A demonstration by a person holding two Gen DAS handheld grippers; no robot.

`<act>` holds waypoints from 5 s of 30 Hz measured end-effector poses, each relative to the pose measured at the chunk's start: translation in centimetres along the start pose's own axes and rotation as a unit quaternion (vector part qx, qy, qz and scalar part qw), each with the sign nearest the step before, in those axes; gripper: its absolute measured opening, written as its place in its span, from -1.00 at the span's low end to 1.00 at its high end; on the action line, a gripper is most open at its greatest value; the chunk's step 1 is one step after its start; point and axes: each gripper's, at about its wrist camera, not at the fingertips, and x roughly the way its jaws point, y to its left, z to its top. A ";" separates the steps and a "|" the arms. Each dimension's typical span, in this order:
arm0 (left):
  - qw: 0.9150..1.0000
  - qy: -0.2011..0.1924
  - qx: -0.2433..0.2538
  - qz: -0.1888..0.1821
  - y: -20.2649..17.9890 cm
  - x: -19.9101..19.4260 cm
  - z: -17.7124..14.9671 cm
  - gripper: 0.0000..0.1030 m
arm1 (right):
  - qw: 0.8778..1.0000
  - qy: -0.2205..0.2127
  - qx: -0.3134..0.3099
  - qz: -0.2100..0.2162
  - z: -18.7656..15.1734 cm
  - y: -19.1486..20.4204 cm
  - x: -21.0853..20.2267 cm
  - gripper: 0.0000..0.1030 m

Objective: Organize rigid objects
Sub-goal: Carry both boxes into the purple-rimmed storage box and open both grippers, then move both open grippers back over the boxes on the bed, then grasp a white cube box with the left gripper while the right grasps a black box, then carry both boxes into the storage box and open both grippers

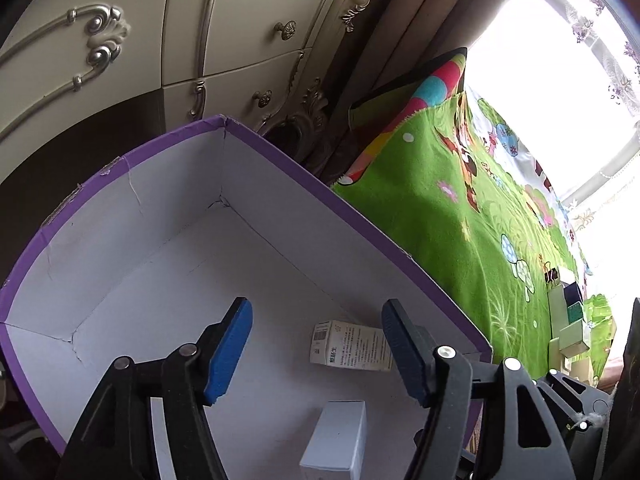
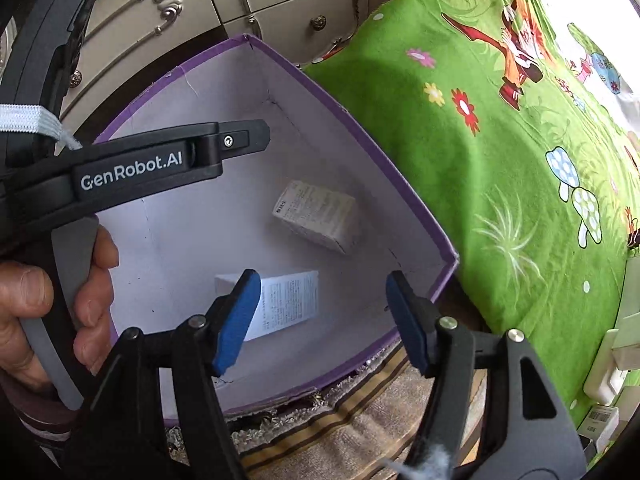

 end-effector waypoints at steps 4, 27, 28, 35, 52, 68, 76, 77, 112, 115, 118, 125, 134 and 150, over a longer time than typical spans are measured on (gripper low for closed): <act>1.000 0.000 0.008 -0.002 -1.2 -0.4 -0.2 0.32 | 1.000 -0.019 0.006 -0.006 -0.4 -0.8 -1.6 0.34; 0.991 0.013 0.130 -0.026 -14.6 -2.2 -3.3 0.43 | 0.985 -0.104 0.131 -0.051 -10.5 -9.9 -9.8 0.40; 0.990 0.015 0.136 -0.027 -15.2 -2.1 -3.5 0.43 | 0.983 -0.106 0.137 -0.055 -11.1 -10.3 -10.1 0.40; 0.984 0.032 0.172 -0.038 -19.2 -1.7 -5.2 0.44 | 0.973 -0.115 0.189 -0.066 -15.3 -13.5 -12.1 0.42; 0.956 0.069 0.263 -0.106 -31.5 1.2 -8.2 0.44 | 0.927 -0.138 0.326 -0.127 -23.0 -20.3 -15.9 0.67; 0.948 0.086 0.294 -0.088 -35.8 5.0 -8.1 0.14 | 0.931 -0.091 0.336 -0.111 -22.9 -21.9 -12.9 0.79; 0.945 0.089 0.303 -0.091 -35.6 5.1 -8.5 -0.19 | 0.932 -0.077 0.335 -0.119 -21.7 -22.2 -12.1 0.80; 0.945 0.087 0.303 -0.091 -35.5 5.0 -8.5 -0.19 | 0.931 -0.076 0.335 -0.120 -21.7 -22.2 -12.1 0.82; 0.974 0.046 0.204 -0.090 -23.2 -0.6 -5.5 -0.19 | 0.956 -0.093 0.250 -0.126 -17.5 -16.3 -13.2 0.71; 0.980 0.037 0.180 -0.076 -20.6 -1.1 -4.3 -0.19 | 0.966 -0.098 0.210 -0.118 -15.4 -14.5 -13.1 0.71; 0.986 0.028 0.152 -0.058 -17.5 -1.5 -3.2 -0.19 | 0.974 -0.103 0.173 -0.103 -13.0 -12.8 -12.7 0.71; 0.996 0.008 0.084 -0.012 -9.7 -2.6 -1.2 -0.19 | 0.987 -0.100 0.105 -0.063 -8.0 -8.1 -10.4 0.71; 0.999 -0.001 0.033 0.017 -3.8 -3.2 -0.5 -0.19 | 0.996 -0.083 0.028 -0.025 -3.9 -2.2 -7.1 0.71; 0.999 0.018 -0.006 0.030 -1.1 -2.4 -1.0 0.11 | 0.999 -0.030 -0.036 0.024 -3.0 2.1 -3.2 0.73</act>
